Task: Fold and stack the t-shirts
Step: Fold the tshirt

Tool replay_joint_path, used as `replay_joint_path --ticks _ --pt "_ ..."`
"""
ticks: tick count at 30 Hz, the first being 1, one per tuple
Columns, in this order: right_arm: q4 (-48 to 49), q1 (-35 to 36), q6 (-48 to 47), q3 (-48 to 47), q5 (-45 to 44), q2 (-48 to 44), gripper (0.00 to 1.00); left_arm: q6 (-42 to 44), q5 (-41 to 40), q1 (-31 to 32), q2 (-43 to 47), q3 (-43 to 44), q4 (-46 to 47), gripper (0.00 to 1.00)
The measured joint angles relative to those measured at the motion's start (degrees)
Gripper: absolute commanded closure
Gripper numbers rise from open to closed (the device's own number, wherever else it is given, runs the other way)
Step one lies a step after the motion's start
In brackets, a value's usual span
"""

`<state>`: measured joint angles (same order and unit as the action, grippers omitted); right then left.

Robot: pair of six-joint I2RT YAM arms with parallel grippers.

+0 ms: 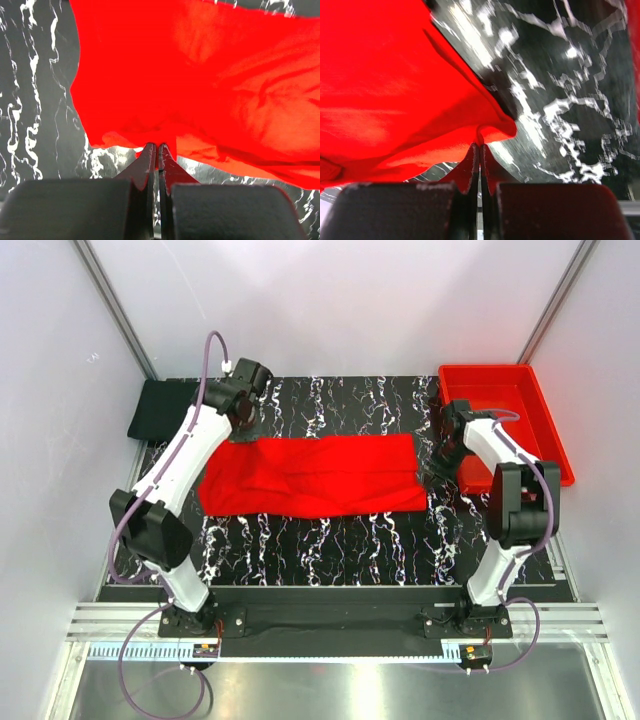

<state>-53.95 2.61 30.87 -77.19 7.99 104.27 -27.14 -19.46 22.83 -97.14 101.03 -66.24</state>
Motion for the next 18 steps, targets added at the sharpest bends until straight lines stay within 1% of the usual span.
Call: replay_joint_path --ticks 4,8,18 --pt "-0.68 0.0 -0.96 -5.07 0.55 4.37 1.0 0.92 0.46 -1.95 -3.1 5.18 -0.04 1.0" --pt "-1.9 0.0 -1.53 -9.49 0.79 8.28 1.0 1.75 1.05 -3.87 -5.6 8.46 -0.02 1.0" --pt "-3.61 -0.04 -1.68 -16.26 2.71 14.34 1.0 2.86 1.18 -6.62 -9.31 10.27 -0.24 1.0"
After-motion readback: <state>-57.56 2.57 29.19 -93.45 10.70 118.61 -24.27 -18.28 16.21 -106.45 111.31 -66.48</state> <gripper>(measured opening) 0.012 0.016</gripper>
